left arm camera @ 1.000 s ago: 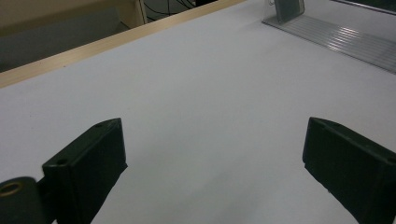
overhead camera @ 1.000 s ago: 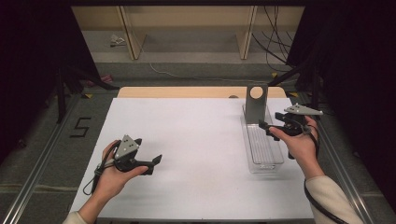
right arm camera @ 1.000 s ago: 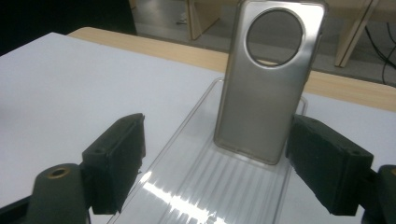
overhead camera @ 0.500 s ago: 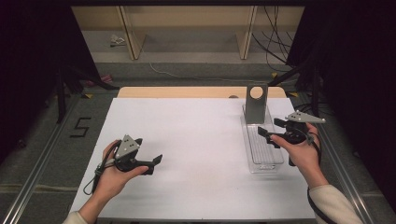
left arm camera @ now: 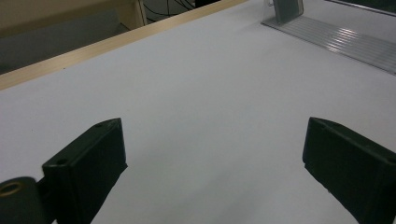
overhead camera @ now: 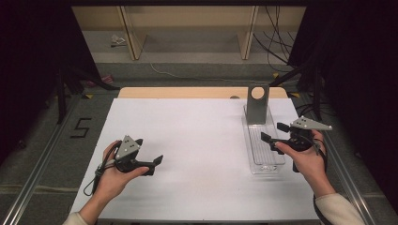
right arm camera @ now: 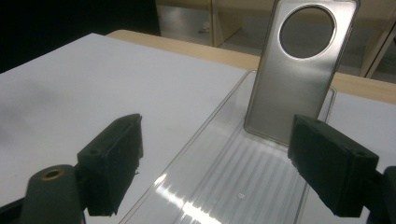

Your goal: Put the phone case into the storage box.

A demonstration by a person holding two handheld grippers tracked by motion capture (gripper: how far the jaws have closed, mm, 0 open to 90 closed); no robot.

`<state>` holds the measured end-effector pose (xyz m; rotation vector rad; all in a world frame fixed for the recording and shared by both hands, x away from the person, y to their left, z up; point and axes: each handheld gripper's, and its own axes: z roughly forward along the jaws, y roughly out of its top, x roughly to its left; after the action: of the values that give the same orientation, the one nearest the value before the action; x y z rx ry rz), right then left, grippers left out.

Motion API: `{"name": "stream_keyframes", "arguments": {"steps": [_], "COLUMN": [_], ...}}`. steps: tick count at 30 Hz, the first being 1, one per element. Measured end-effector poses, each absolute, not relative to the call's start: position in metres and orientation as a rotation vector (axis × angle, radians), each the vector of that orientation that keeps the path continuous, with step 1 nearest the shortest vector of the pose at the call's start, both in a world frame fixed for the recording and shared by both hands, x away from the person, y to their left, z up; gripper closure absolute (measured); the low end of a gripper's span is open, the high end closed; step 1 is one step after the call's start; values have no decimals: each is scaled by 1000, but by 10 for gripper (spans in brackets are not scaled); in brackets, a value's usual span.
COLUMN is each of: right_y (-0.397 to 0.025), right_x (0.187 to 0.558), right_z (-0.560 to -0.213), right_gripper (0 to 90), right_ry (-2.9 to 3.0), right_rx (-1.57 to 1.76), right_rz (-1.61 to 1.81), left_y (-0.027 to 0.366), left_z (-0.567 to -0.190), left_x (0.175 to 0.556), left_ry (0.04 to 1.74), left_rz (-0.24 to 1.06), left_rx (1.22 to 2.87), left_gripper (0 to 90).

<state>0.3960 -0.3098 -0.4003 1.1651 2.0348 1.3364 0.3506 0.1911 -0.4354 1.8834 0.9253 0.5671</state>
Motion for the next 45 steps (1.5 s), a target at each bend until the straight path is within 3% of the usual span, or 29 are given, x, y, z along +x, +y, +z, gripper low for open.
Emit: {"name": "stream_keyframes", "arguments": {"steps": [45], "right_y": [-307], "right_x": [361], "right_z": [-413], "right_gripper": [169], "right_ry": [2079], "right_rx": [1073], "right_rz": [1353], "left_y": [192], "left_z": [-431], "left_x": [330], "left_ry": [881], "left_rz": [560], "left_rx": [1884], "left_gripper": [53]}}
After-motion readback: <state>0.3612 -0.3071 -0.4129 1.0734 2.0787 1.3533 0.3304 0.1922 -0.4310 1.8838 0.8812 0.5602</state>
